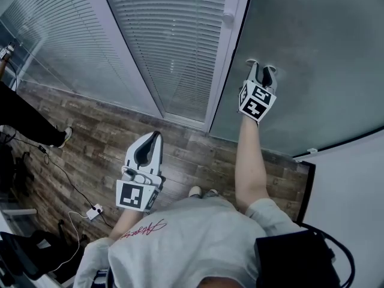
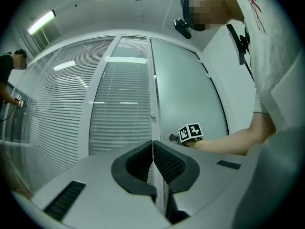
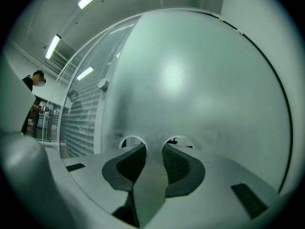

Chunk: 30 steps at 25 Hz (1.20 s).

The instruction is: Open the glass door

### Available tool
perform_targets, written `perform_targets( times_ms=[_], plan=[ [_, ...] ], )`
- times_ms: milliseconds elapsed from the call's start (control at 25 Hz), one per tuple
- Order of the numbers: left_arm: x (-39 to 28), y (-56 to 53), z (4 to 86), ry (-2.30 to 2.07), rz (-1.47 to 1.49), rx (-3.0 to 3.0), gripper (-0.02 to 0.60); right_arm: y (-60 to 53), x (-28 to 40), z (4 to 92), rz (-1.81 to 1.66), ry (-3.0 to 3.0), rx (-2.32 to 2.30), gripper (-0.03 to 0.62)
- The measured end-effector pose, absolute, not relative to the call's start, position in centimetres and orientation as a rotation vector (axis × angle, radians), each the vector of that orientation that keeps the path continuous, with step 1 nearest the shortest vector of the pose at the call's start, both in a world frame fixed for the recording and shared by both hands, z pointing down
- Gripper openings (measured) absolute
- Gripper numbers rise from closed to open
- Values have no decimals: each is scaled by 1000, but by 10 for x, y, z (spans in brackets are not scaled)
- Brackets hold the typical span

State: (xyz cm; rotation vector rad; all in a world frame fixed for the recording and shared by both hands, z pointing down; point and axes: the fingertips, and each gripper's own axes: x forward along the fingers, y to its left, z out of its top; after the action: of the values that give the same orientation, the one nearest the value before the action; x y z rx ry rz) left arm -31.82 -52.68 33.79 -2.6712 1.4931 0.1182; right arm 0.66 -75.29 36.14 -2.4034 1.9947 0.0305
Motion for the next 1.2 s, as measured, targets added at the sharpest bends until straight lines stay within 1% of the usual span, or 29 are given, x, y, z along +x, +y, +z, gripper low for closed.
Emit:
perform_targets(
  times_ms=[760, 1200],
  plan=[
    [-314, -508, 346, 1414, 138, -2733, 17, -695, -13, 360, 65, 2054, -2321, 110],
    [-289, -493, 344, 1294, 152, -2767, 18, -643, -26, 359, 84, 2132, -2236, 110]
  ],
)
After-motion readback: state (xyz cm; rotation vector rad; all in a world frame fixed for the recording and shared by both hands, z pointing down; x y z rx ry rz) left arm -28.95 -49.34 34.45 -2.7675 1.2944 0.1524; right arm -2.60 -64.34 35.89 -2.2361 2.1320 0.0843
